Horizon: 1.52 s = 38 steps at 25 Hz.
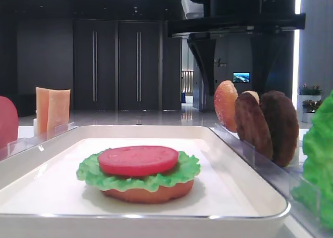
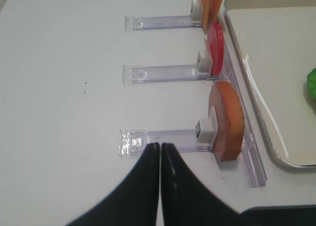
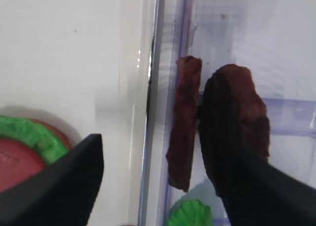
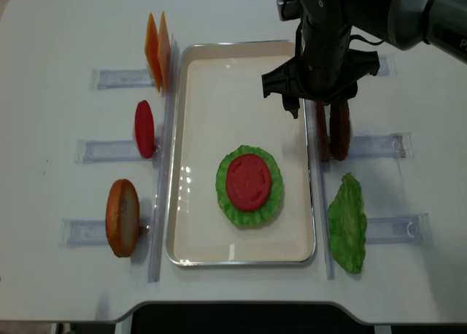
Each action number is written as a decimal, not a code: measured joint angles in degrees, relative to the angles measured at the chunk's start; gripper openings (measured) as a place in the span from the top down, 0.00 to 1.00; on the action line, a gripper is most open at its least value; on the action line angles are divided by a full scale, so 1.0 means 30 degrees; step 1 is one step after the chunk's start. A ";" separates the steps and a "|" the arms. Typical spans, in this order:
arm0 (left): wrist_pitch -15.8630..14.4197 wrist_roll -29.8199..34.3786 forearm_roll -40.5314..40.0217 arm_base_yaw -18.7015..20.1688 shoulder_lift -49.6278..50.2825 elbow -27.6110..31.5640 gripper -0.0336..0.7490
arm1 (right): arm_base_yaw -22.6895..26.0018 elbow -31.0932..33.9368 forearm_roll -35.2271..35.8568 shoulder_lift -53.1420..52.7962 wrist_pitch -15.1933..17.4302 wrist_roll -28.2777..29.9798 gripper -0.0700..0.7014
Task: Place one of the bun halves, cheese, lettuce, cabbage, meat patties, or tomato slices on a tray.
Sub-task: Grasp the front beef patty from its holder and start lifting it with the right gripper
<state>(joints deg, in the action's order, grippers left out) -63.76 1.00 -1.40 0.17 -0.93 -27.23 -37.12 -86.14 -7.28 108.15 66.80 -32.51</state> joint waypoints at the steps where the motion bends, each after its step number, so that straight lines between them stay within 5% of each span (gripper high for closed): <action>1: 0.0000 0.0000 0.0000 0.0000 0.0000 0.0000 0.97 | 0.0000 0.0000 0.0000 0.0039 0.0000 0.0000 0.32; 32: 0.0000 0.0000 0.0000 0.0000 0.0000 0.0000 0.97 | 0.0000 0.0000 -0.0425 0.1063 -0.0188 0.0000 0.34; 38: 0.0000 0.0000 0.0000 0.0000 0.0000 0.0000 0.97 | 0.0067 0.0000 -0.1048 0.1063 -0.0090 0.0000 0.43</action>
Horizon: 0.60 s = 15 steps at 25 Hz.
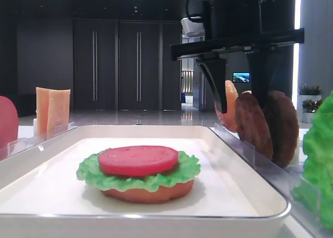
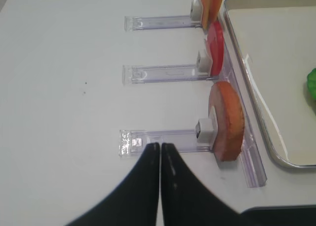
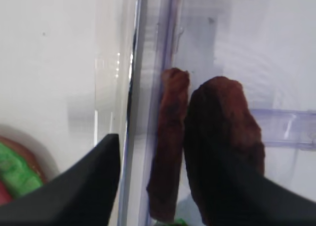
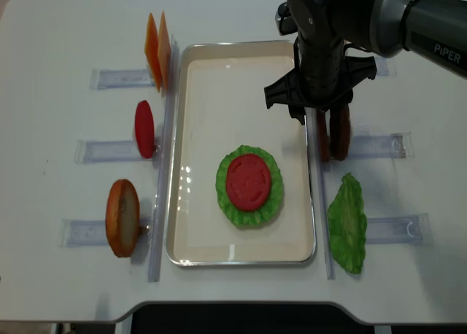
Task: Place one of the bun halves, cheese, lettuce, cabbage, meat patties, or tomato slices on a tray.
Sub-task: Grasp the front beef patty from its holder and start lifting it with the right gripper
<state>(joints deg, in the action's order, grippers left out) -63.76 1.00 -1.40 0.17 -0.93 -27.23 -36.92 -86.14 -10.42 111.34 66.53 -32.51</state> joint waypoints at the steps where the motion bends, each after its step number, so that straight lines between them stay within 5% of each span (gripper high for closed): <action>1: 0.0000 0.0000 0.0000 0.0000 0.0000 0.0000 0.97 | 0.0046 0.0000 -0.0014 0.0000 0.0006 0.0000 0.46; 15: 0.0000 0.0000 0.0000 0.0000 0.0000 0.0000 0.97 | 0.0122 0.0000 -0.0662 0.0000 0.0691 0.0000 0.75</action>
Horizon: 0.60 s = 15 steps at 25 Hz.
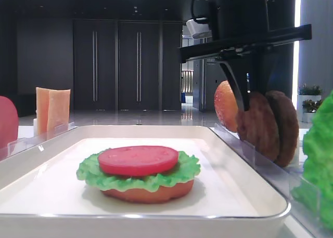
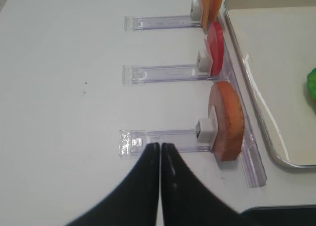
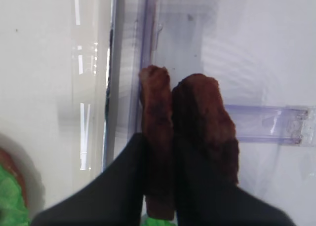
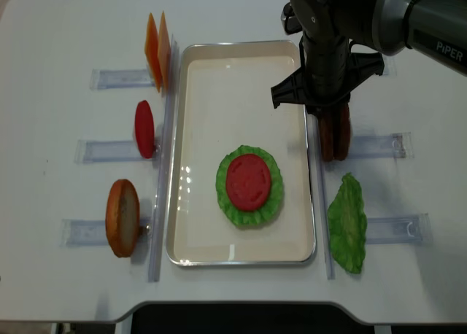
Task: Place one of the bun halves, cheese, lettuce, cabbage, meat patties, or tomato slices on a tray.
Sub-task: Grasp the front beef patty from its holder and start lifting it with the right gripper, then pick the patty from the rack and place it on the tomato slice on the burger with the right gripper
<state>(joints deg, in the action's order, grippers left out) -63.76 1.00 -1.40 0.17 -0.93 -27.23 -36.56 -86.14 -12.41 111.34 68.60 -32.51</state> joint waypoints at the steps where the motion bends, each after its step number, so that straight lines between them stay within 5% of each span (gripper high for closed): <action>1: 0.0000 0.0000 0.0000 0.0000 0.0000 0.0000 0.97 | 0.0000 0.0000 0.0000 0.0000 0.0000 0.0000 0.77; 15: 0.0000 0.0000 0.0000 0.0000 0.0000 0.0000 0.97 | 0.0015 -0.0156 0.0643 -0.0680 0.0472 0.0284 0.77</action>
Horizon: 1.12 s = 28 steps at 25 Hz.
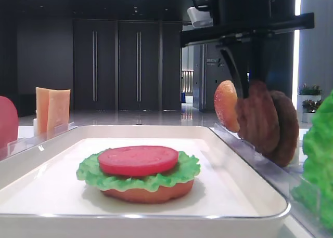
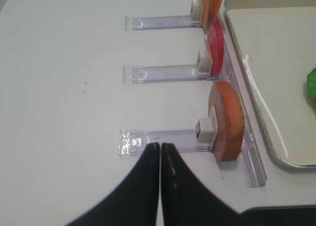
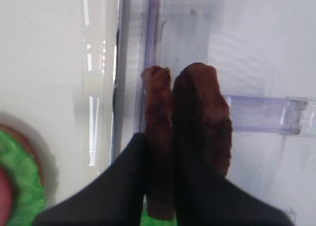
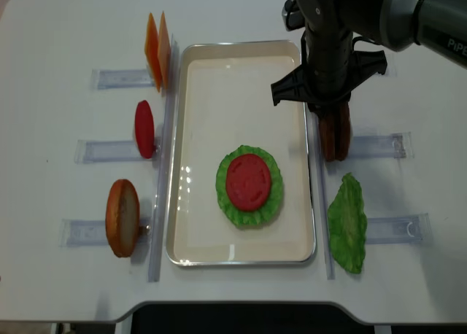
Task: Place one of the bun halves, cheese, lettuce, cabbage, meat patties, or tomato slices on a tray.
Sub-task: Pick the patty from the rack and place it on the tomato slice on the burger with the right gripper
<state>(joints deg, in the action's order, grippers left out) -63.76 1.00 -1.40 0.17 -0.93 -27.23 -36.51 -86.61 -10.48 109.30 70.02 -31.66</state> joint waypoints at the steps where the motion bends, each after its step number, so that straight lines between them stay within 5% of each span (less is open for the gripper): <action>1: 0.0000 0.0000 0.0000 0.0000 0.0000 0.0000 0.97 | 0.0000 -0.0142 0.0000 -0.0172 0.0049 0.0000 0.77; 13: 0.0000 0.0000 0.0000 0.0000 0.0000 0.0000 0.97 | -0.0121 -0.1361 0.0766 -0.2237 0.0055 0.0184 0.77; 23: 0.0000 0.0000 0.0016 0.0000 0.0000 0.0000 0.97 | -0.1714 -0.1361 0.3495 -0.3084 -0.0020 0.1020 0.77; 28: 0.0000 0.0000 0.0016 0.0000 0.0000 0.0000 0.97 | -0.3253 -0.0973 0.4394 -0.3099 -0.2047 0.1528 0.77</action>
<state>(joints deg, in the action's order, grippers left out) -63.76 1.00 -1.36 0.17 -0.93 -27.23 -46.27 -89.53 2.70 100.00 63.88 -27.08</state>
